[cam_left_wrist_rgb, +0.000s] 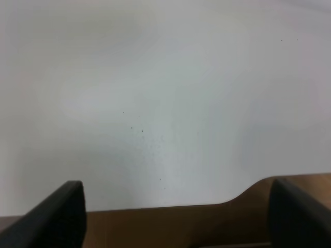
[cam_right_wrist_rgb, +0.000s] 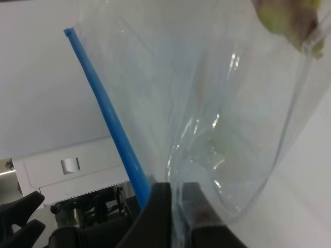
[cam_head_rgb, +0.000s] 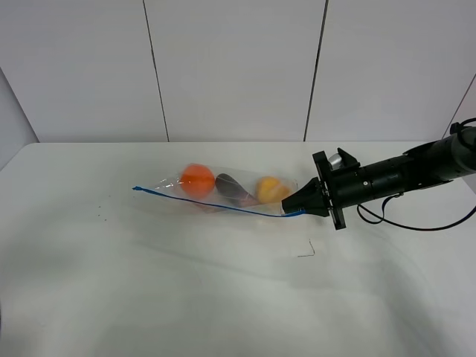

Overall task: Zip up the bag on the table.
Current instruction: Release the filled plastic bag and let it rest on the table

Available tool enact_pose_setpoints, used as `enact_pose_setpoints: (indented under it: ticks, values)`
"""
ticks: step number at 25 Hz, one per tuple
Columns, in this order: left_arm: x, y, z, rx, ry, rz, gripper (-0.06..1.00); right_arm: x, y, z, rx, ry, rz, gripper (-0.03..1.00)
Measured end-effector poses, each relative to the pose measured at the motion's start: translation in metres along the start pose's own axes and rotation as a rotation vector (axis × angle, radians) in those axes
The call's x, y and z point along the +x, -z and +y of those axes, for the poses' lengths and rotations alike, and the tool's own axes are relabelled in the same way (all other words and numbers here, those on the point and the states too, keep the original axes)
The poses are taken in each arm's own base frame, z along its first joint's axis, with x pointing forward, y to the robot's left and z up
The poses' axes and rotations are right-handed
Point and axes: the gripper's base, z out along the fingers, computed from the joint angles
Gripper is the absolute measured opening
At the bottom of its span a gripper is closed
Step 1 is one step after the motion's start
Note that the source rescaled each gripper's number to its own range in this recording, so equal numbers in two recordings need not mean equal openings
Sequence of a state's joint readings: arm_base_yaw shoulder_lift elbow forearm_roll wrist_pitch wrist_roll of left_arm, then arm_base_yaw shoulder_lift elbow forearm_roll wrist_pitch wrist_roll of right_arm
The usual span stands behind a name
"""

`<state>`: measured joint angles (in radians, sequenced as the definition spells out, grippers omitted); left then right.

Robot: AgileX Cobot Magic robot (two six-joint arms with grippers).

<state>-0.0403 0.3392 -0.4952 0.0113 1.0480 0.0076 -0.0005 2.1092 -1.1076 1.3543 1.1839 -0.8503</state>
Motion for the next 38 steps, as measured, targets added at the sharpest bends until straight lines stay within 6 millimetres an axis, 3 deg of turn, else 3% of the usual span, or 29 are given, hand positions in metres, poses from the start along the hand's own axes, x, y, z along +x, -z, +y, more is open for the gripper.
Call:
enact_pose_setpoints:
  ticks: [19, 27, 29, 34, 36, 38]
  values:
    - [0.031, 0.04, 0.0, -0.016, 0.012, -0.329, 1.0, 0.0, 0.0, 0.0, 0.0, 0.0, 0.0, 0.0]
    - [0.033, 0.041, 0.0, -0.017, 0.012, -0.339, 1.0, 0.0, 0.0, -0.001, 0.01, 0.002, -0.002, 0.02]
    - [0.033, 0.041, 0.0, -0.017, 0.012, -0.342, 1.0, 0.0, 0.0, -0.002, 0.027, 0.006, -0.005, 0.11]
    - [0.033, 0.041, 0.0, -0.016, 0.012, -0.342, 1.0, -0.004, 0.003, -0.005, 0.092, 0.033, -0.001, 0.82]
    - [0.033, 0.041, 0.0, -0.016, 0.012, -0.342, 1.0, -0.011, 0.007, 0.003, 0.125, 0.049, 0.02, 0.94]
    - [0.033, 0.041, 0.0, -0.016, 0.012, -0.342, 1.0, -0.022, 0.017, 0.018, 0.19, 0.085, 0.048, 0.98]
